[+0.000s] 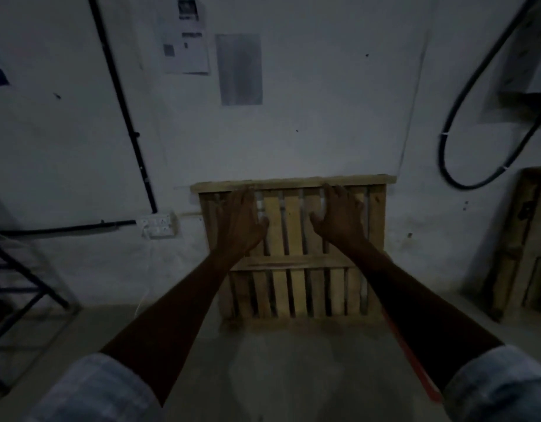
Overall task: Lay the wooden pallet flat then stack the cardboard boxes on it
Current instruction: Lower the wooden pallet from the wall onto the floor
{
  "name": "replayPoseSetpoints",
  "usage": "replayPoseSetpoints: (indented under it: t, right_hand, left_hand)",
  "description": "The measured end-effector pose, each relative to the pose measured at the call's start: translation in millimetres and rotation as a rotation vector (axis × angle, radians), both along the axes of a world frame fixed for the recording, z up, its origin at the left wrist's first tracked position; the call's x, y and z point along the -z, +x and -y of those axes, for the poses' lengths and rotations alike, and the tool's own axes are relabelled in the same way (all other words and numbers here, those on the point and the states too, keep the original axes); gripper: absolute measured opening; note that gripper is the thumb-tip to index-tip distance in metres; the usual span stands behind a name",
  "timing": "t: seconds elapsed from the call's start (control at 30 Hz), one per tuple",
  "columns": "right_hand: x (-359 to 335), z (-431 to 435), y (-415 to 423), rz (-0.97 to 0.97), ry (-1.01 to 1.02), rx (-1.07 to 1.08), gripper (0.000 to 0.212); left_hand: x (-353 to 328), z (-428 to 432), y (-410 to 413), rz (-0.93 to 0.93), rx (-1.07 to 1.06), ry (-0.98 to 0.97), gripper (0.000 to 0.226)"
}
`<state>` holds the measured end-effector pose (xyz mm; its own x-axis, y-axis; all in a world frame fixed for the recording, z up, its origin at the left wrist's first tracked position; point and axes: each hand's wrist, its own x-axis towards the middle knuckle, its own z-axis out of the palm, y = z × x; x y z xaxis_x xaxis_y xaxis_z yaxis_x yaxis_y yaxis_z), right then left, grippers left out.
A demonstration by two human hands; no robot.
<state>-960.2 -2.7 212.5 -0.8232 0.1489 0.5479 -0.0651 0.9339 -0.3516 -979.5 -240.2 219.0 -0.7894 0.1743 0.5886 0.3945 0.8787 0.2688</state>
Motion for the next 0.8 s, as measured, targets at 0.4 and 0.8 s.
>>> replayPoseSetpoints:
  t: [0.4,0.8]
  right_hand:
    - [58.4,-34.3,-416.1,0.351,0.477,0.023,0.102]
    - [134.4,-101.2,-690.8,0.657,0.385,-0.086,0.132]
  left_hand:
    - [70.1,-45.4,-442.5,0.254,0.066,-0.284,0.089]
    - [146.0,-103.4,-737.4,0.448,0.154,-0.228,0.104]
